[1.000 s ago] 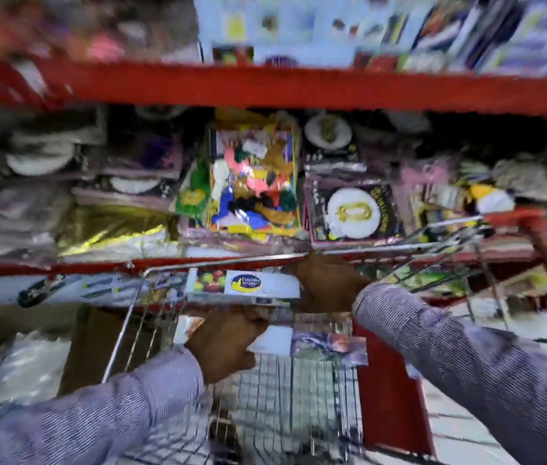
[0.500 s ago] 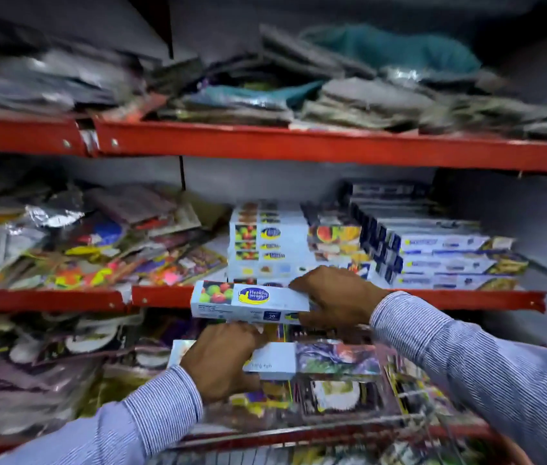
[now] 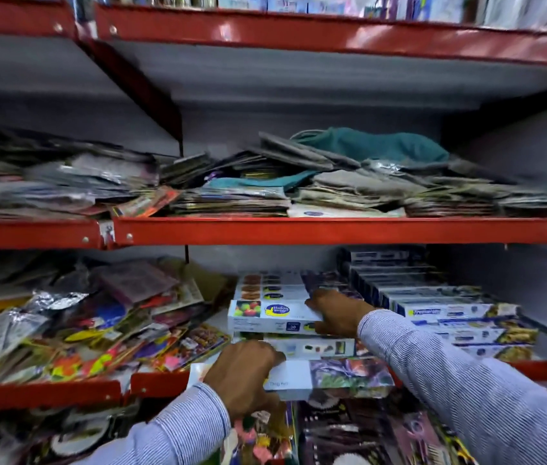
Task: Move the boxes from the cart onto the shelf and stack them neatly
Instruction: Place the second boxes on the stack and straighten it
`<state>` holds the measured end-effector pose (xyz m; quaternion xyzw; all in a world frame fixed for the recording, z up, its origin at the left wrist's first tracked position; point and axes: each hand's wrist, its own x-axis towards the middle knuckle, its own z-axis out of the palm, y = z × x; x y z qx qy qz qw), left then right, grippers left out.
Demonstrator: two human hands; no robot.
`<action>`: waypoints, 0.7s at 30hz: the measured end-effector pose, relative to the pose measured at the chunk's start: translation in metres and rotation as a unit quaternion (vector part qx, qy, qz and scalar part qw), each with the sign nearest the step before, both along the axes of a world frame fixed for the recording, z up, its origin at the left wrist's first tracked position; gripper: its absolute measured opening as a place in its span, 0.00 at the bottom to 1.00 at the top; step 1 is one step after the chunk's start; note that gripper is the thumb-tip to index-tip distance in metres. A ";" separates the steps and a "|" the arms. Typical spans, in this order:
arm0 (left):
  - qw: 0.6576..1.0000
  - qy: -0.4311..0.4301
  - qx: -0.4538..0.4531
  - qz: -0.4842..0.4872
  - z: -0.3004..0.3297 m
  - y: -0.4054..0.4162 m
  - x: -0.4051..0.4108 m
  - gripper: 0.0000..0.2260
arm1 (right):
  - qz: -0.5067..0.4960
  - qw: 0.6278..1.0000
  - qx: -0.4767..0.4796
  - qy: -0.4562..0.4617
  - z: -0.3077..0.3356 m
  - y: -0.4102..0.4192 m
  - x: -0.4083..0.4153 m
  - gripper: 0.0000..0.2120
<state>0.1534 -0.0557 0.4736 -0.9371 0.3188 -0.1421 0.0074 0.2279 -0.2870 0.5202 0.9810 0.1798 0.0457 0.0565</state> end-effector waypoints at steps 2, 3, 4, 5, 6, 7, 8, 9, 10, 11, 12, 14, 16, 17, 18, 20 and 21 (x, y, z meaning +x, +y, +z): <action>1.000 -0.003 0.001 0.003 0.004 -0.001 0.006 0.28 | -0.015 1.000 -0.013 0.011 -0.006 -0.001 0.016 0.24; 1.000 -0.005 0.002 0.005 0.005 -0.001 0.008 0.27 | -0.022 0.999 -0.018 0.016 -0.009 -0.001 0.023 0.24; 1.000 -0.006 0.003 0.006 0.006 0.000 0.011 0.27 | -0.026 0.999 -0.020 0.018 -0.013 -0.001 0.030 0.25; 1.000 -0.006 0.002 0.007 0.006 -0.001 0.013 0.28 | -0.030 0.999 -0.020 0.018 -0.016 -0.001 0.036 0.25; 1.000 -0.005 0.002 0.008 0.006 0.000 0.016 0.27 | -0.033 0.999 -0.017 0.016 -0.019 -0.001 0.042 0.25; 1.000 -0.005 0.001 0.008 0.006 0.001 0.018 0.27 | -0.036 0.999 -0.010 0.014 -0.021 -0.001 0.046 0.25; 1.000 -0.003 0.001 0.007 0.005 0.001 0.020 0.27 | -0.036 0.999 -0.004 0.011 -0.023 -0.002 0.049 0.24; 1.000 -0.002 0.000 0.006 0.004 0.002 0.022 0.26 | -0.033 0.999 0.005 0.010 -0.025 -0.001 0.054 0.24; 1.000 -0.005 0.000 0.005 0.004 0.002 0.023 0.26 | -0.029 0.999 0.013 0.007 -0.025 -0.001 0.056 0.23; 1.000 -0.010 0.000 0.004 0.004 0.003 0.025 0.25 | -0.024 0.999 0.022 0.003 -0.025 -0.001 0.059 0.22; 1.000 -0.013 0.000 0.004 0.004 0.003 0.026 0.25 | -0.020 0.999 0.027 -0.002 -0.024 0.000 0.061 0.20; 1.000 -0.009 -0.001 0.007 0.003 0.002 0.030 0.26 | -0.014 1.000 0.022 -0.010 -0.025 0.001 0.065 0.18; 1.000 -0.007 -0.005 0.011 0.004 0.001 0.034 0.25 | -0.005 1.000 0.012 -0.017 -0.026 0.001 0.066 0.18; 1.000 -0.007 -0.008 0.014 0.004 0.000 0.037 0.24 | 0.000 1.000 0.008 -0.021 -0.026 0.000 0.066 0.18; 1.000 -0.008 -0.012 0.017 0.005 -0.001 0.039 0.23 | 0.006 0.999 0.006 -0.031 -0.027 0.000 0.067 0.17; 1.000 -0.007 -0.018 0.019 0.006 -0.004 0.043 0.22 | 0.016 0.998 0.012 -0.055 -0.026 -0.003 0.068 0.15; 1.000 -0.007 -0.021 0.020 0.006 -0.006 0.046 0.22 | 0.019 0.998 0.021 -0.063 -0.025 -0.005 0.069 0.14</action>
